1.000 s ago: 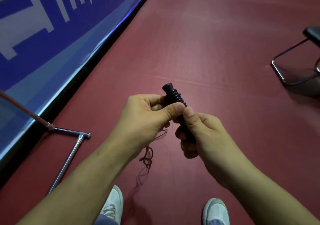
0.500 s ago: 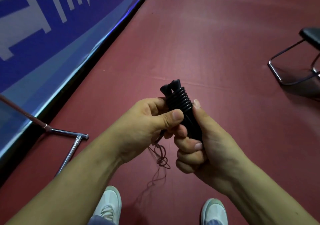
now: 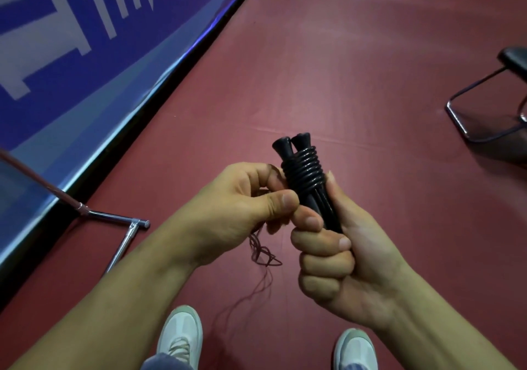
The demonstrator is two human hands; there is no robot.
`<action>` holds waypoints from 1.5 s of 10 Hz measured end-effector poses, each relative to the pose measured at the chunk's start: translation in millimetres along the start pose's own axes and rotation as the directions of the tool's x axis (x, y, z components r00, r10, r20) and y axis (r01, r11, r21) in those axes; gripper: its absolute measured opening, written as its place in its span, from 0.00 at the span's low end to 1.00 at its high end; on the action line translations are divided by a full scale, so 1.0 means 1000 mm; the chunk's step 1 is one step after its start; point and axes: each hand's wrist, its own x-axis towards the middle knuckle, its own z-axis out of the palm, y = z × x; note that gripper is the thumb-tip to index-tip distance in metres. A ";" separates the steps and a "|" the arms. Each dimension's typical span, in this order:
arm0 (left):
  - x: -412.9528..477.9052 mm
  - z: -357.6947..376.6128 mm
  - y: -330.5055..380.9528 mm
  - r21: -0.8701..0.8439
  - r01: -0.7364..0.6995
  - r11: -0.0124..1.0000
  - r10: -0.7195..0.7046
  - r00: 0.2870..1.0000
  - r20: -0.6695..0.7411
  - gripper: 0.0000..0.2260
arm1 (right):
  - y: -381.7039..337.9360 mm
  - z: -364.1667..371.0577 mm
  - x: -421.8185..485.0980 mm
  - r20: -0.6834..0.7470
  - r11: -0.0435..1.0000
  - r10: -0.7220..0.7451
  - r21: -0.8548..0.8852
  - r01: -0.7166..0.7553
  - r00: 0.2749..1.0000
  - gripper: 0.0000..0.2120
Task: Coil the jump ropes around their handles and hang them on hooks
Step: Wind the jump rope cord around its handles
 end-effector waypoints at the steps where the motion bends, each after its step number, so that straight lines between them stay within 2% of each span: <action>1: 0.002 -0.002 0.000 -0.052 0.037 0.998 -0.036 0.999 0.019 0.08 | 0.001 -0.005 0.001 0.075 0.999 0.034 0.034 -0.037 0.997 0.30; 2: 0.004 0.002 -0.004 -0.163 0.075 0.984 -0.066 0.996 0.060 0.21 | 0.000 -0.006 0.002 0.159 0.991 0.065 0.108 -0.082 0.985 0.32; 3: 0.006 0.005 -0.001 -0.211 0.048 0.976 -0.032 0.997 0.077 0.29 | 0.002 -0.001 0.001 0.181 0.980 0.081 0.163 -0.112 0.980 0.33; 4: 0.004 0.010 0.005 -0.248 0.003 0.969 0.035 0.988 0.148 0.22 | 0.003 0.004 0.001 0.210 0.965 0.110 0.211 -0.155 0.971 0.35; 5: 0.001 0.011 0.004 -0.268 0.001 0.963 0.039 0.989 0.143 0.16 | 0.001 0.000 0.003 0.193 0.971 0.113 0.188 -0.149 0.975 0.35; 6: 0.001 0.010 0.000 -0.267 0.023 0.963 0.000 0.996 0.085 0.20 | 0.001 -0.007 0.007 0.177 0.977 0.079 0.184 -0.112 0.981 0.34; 7: 0.003 0.007 -0.006 -0.265 0.008 0.964 -0.005 1.000 0.011 0.18 | -0.004 0.005 0.003 -0.206 0.997 -0.057 -0.066 0.044 0.977 0.36; 8: 0.006 0.005 -0.007 -0.236 -0.006 0.972 -0.004 0.999 -0.042 0.12 | -0.006 0.010 0.000 -0.327 0.861 -0.307 -0.496 0.114 0.894 0.31; 9: 0.006 0.010 -0.005 -0.148 -0.004 0.989 -0.014 0.993 -0.115 0.10 | -0.011 0.004 -0.002 -0.281 0.590 -0.532 -0.800 0.112 0.799 0.27; 10: 0.009 0.016 -0.010 -0.071 0.010 0.997 -0.023 0.983 -0.184 0.07 | -0.009 0.006 -0.002 -0.304 0.564 -0.551 -0.822 0.079 0.777 0.21; 11: 0.008 0.020 -0.010 -0.058 0.037 0.998 -0.046 0.986 -0.161 0.09 | -0.007 0.005 -0.003 -0.370 0.704 -0.461 -0.705 0.078 0.807 0.22; 12: 0.005 0.012 -0.008 -0.112 0.061 0.992 -0.063 0.998 -0.014 0.19 | -0.012 0.009 -0.010 -0.388 0.793 -0.306 -0.609 0.008 0.870 0.25; 13: 0.006 0.008 -0.006 -0.153 0.065 0.986 -0.061 0.998 0.035 0.17 | -0.009 0.010 -0.011 -0.378 0.844 -0.281 -0.534 0.040 0.882 0.25; 14: 0.007 0.010 -0.003 -0.111 0.032 0.993 -0.027 0.999 0.046 0.11 | -0.003 0.012 -0.008 -0.368 0.859 -0.346 -0.495 0.133 0.863 0.25; 15: 0.007 0.009 0.002 -0.020 0.029 0.999 -0.028 0.999 0.026 0.11 | -0.003 0.016 -0.007 -0.385 0.849 -0.414 -0.491 0.196 0.825 0.25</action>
